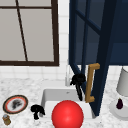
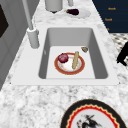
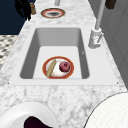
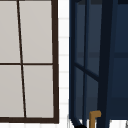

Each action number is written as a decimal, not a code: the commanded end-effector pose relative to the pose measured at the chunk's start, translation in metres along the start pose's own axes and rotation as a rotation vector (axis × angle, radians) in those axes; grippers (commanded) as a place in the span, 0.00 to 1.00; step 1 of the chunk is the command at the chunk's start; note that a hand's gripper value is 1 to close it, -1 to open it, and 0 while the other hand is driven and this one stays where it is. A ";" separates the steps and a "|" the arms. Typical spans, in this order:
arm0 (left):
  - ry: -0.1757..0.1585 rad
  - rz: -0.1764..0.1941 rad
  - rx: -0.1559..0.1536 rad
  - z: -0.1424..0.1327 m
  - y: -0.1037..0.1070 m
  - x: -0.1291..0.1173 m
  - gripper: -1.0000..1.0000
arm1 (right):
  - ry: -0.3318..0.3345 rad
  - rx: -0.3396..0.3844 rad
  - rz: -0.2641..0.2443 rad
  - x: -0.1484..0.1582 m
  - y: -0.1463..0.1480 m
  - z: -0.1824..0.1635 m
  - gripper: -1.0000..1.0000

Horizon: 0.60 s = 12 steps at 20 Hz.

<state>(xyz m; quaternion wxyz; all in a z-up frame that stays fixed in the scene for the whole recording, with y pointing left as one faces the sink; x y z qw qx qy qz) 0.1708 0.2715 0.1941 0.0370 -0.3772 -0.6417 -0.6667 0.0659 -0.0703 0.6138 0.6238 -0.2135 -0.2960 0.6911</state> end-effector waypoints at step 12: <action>0.000 0.000 0.000 0.000 0.000 0.000 0.50 | -0.247 -0.134 0.014 -0.078 0.018 0.001 0.00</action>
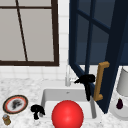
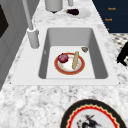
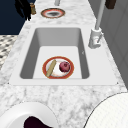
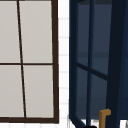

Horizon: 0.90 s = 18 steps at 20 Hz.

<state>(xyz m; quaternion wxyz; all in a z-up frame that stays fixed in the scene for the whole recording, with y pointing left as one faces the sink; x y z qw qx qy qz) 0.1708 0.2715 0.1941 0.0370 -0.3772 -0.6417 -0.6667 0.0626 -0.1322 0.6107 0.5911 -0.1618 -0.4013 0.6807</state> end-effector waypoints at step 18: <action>0.000 0.000 0.000 0.000 0.000 0.000 0.50 | -0.331 -0.226 0.005 -0.114 0.005 -0.003 0.00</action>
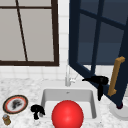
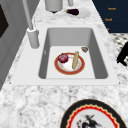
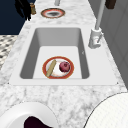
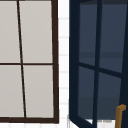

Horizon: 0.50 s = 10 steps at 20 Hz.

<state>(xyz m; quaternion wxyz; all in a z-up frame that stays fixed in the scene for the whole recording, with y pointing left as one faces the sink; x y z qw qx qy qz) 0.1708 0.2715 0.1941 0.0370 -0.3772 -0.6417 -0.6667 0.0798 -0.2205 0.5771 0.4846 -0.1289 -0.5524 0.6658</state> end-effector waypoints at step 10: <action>0.000 0.000 0.000 0.000 0.000 0.000 0.50 | -0.124 -0.009 -0.047 -0.067 -0.023 0.025 0.00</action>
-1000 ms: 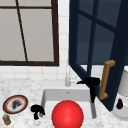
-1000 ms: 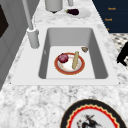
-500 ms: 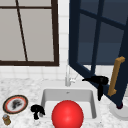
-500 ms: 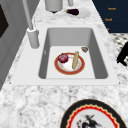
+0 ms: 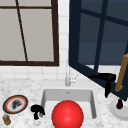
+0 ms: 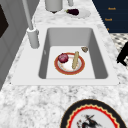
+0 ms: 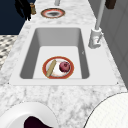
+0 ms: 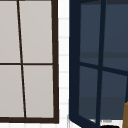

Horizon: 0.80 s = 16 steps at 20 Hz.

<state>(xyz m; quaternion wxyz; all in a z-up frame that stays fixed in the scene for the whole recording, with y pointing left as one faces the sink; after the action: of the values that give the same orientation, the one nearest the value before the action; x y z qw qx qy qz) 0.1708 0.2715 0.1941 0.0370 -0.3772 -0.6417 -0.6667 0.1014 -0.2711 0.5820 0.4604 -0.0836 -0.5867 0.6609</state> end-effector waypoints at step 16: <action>0.000 0.000 0.000 0.000 0.000 0.000 0.50 | -0.191 -0.038 0.035 -0.118 -0.011 -0.002 0.00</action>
<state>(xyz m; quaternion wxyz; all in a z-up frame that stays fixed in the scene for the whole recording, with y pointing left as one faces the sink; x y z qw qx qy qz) 0.1708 0.2715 0.1941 0.0370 -0.3772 -0.6417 -0.6667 0.1517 -0.3393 0.5594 0.3879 -0.0372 -0.6423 0.6599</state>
